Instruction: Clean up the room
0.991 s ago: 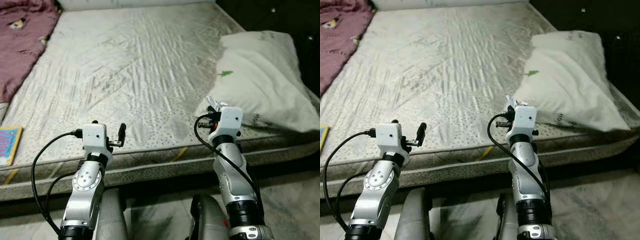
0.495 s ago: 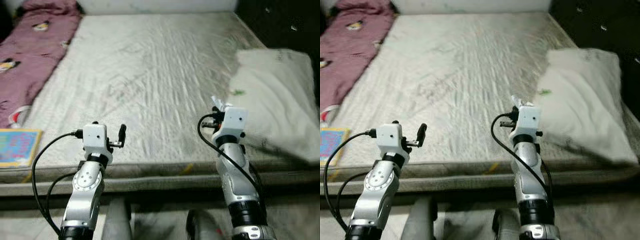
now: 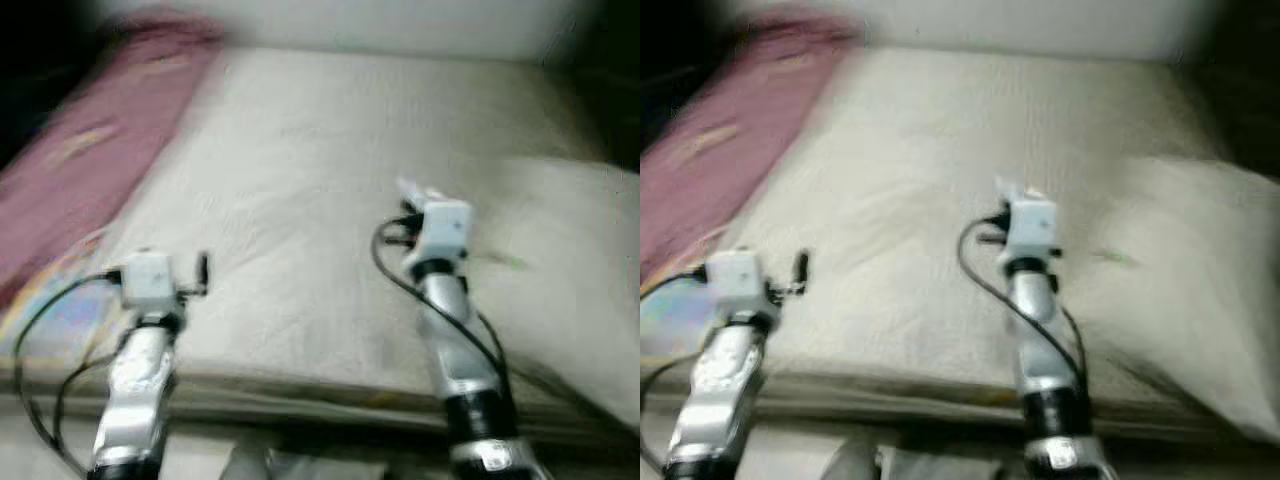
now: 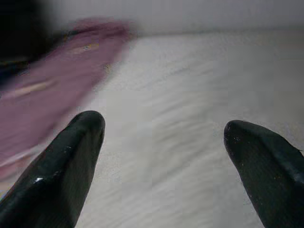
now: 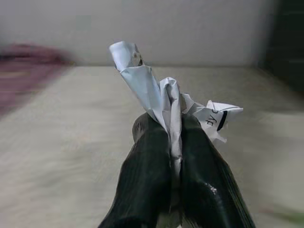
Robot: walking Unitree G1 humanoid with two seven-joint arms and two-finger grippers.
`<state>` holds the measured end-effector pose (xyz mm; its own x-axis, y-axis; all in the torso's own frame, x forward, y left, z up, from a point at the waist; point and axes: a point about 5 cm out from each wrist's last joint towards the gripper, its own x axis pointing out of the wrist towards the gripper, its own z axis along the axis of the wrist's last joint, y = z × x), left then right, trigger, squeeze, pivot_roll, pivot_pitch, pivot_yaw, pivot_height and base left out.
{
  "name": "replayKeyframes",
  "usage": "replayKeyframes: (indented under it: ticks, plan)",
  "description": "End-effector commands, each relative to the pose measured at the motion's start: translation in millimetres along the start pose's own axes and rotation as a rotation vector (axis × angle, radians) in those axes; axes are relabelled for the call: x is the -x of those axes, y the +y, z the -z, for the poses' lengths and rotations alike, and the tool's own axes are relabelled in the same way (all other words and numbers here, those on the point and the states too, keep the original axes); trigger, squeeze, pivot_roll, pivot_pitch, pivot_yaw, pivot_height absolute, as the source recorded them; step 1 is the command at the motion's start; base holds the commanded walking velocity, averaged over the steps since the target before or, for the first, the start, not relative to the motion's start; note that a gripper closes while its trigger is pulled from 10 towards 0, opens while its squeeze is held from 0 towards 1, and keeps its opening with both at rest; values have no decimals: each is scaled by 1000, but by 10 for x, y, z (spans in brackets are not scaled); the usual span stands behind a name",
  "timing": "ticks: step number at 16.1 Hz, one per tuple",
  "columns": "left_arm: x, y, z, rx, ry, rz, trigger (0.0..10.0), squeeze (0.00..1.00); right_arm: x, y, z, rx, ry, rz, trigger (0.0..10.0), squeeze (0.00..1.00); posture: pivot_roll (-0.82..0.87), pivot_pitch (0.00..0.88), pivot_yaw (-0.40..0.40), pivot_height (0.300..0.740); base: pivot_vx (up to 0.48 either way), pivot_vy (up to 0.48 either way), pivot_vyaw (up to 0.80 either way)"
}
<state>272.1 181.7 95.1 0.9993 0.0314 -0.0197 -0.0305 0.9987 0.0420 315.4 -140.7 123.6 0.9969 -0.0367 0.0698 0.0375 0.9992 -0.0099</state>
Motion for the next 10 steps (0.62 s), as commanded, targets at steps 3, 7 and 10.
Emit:
replayKeyframes:
  ticks: [3, 7, 10]
  plan:
    - [13, -87, -28, -10, -23, 37, 10000, 0, 28, -148, 112, 21, 46, 52, 10000, 0, 90, 0, -5, 740, 0, 0, 0]
    - [36, -82, 19, 18, -4, 16, 10000, 0, 52, -136, 140, 40, 49, 32, 10000, 0, 90, 0, -8, 740, 0, 0, 0]
    - [75, -74, 75, 30, 0, 29, 10000, 0, 70, -78, 193, 34, 63, 11, 10000, 0, 99, 0, -4, 740, 0, 0, 0]
